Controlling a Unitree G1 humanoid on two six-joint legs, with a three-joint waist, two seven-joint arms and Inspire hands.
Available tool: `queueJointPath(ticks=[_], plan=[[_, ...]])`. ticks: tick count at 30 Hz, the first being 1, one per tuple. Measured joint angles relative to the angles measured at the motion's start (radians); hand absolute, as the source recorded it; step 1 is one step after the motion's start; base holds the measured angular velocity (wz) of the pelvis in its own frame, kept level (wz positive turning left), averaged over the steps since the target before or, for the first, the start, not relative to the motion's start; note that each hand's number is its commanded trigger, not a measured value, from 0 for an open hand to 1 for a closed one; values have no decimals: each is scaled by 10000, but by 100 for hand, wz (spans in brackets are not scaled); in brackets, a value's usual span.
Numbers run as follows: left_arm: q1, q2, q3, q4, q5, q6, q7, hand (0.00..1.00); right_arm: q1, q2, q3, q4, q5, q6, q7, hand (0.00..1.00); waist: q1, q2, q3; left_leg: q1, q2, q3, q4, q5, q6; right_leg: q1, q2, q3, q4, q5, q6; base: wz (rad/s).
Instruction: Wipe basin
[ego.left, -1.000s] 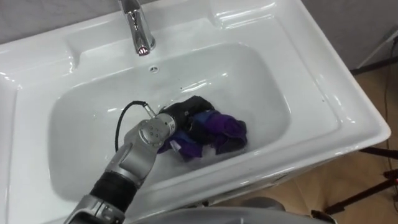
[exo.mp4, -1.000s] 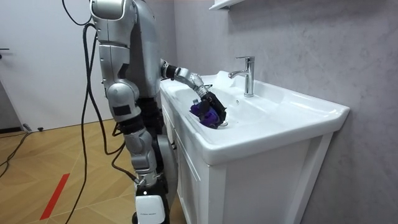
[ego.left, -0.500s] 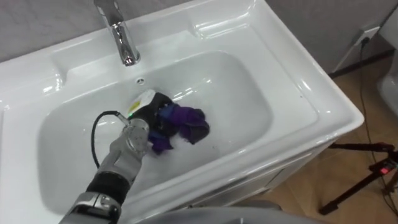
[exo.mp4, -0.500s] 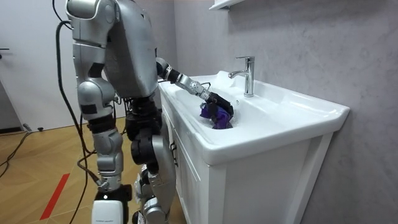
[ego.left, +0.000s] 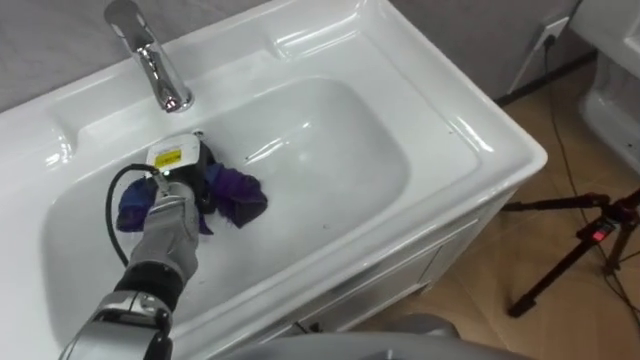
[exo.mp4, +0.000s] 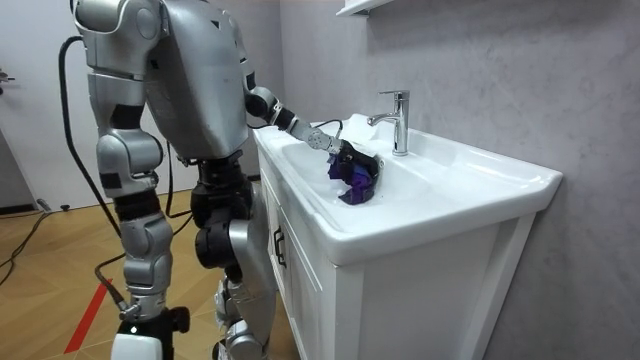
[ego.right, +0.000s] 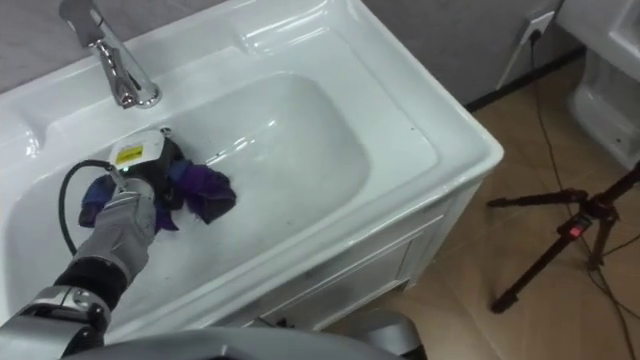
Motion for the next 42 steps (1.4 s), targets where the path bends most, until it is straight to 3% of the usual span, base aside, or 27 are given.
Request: queueJointPath(ticks=[6,10,16,25,27,30,34,36,38,42], plan=[[-42,5,-13,-89,522,244,-483,100,-100,-48,-4,-90,-132,135,-1,0,-26,31,14,-31,26,96,15,24,-31,-79,24,3,10,10,-29,-5],[-171,6,2,-185,808,396,-1324,100,-238,-41,-42,-90,-328,200,-6,0,23,48,5,-22,25,155,5,24,-31,-93,23,28,32,11,-28,-3],[421,5,17,-941,1192,1183,-2309,100,-244,-19,-237,-198,-652,466,-25,0,187,27,-6,126,42,222,134,25,-35,0,33,47,166,-101,-81,-4],[768,5,15,-1243,1195,1757,-3004,100,-534,196,-194,-4,-555,626,-48,0,544,-156,-133,512,39,143,171,25,-35,359,-32,-32,195,-309,-87,3],[768,5,-30,-1241,1199,1761,-3012,100,-559,190,-195,-2,-522,643,-71,0,509,-181,-145,515,20,-119,184,25,-35,484,-51,-162,146,-323,-90,18],[746,60,-124,-1235,975,1776,-2964,100,-588,187,-171,-51,67,638,-267,0,519,-192,-149,496,1,-157,221,23,-37,490,-165,-314,168,-387,-91,17],[770,157,144,-1091,-939,1881,-2213,100,-591,176,-133,-128,660,616,-689,0,676,-186,-145,592,12,-177,150,26,-38,540,-78,-269,183,-406,-113,-3],[879,120,601,-1057,-1659,1713,-1793,100,-577,176,-189,-95,464,614,-789,0,868,-168,-140,650,28,-140,142,25,-38,561,-21,-200,188,-401,-120,-12],[1171,120,1313,-1058,-2309,1256,-1367,100,-398,160,-316,-199,97,570,-798,0,932,-179,-145,708,50,-106,137,25,-38,592,23,-132,193,-408,-127,-8],[1400,26,1614,-1056,-2966,1023,-626,100,-108,106,-609,-396,85,586,-786,0,1078,-182,-152,704,81,-105,142,25,-39,566,68,-87,190,-372,-172,-6]])
